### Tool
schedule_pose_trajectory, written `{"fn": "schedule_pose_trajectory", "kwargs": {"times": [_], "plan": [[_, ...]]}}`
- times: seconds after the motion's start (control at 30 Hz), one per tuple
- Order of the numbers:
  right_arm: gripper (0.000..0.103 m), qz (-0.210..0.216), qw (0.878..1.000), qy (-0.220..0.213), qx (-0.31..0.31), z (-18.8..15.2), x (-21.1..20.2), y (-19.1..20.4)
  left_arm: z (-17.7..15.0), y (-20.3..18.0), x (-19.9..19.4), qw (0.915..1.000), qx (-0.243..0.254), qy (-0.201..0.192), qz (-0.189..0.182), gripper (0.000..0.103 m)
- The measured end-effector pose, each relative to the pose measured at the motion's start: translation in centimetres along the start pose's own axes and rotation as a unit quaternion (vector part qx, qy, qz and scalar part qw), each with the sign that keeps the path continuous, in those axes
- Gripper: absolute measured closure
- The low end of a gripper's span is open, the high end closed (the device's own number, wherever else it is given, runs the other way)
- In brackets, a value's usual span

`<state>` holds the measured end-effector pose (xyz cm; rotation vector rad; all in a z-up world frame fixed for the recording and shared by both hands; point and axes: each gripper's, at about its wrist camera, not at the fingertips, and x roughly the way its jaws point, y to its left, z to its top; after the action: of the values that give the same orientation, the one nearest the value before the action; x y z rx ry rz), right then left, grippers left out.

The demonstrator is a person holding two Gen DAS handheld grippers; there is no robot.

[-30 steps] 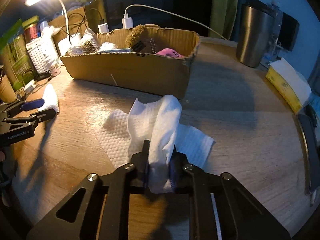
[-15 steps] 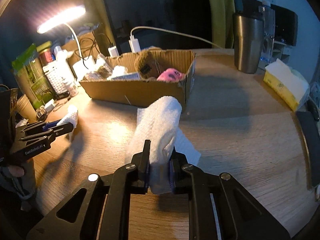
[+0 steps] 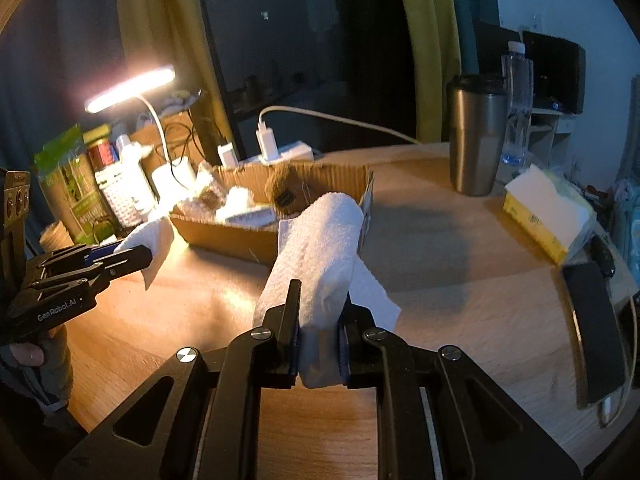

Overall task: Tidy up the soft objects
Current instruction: 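Carry the towel into the box with the right tool while the left tool carries its towel there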

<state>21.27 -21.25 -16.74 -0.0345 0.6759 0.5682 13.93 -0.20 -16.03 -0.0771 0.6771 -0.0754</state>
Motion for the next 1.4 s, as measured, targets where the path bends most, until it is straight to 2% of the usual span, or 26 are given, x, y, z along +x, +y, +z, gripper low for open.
{"fn": "schedule_pose_trajectory", "kwargs": {"times": [0.3,0.63,1.07,1.4], "plan": [[0.087,-0.013,0.999,-0.031,-0.003,2.3,-1.3,-0.7,3.7,-2.0,-1.1,0.9989,0.013,-0.042,-0.016,0.078],[0.087,-0.025,0.998,-0.055,-0.009,5.1,-1.7,-1.0,7.2,-2.0,-1.8,0.9966,0.014,-0.077,-0.024,0.078],[0.087,-0.023,0.997,-0.068,-0.029,8.7,-0.5,0.2,9.9,-0.5,-1.1,0.9950,0.001,-0.096,-0.029,0.078],[0.087,-0.016,0.998,-0.055,-0.035,10.3,2.3,0.5,11.1,0.9,1.3,0.9958,-0.006,-0.087,-0.026,0.078]]}}
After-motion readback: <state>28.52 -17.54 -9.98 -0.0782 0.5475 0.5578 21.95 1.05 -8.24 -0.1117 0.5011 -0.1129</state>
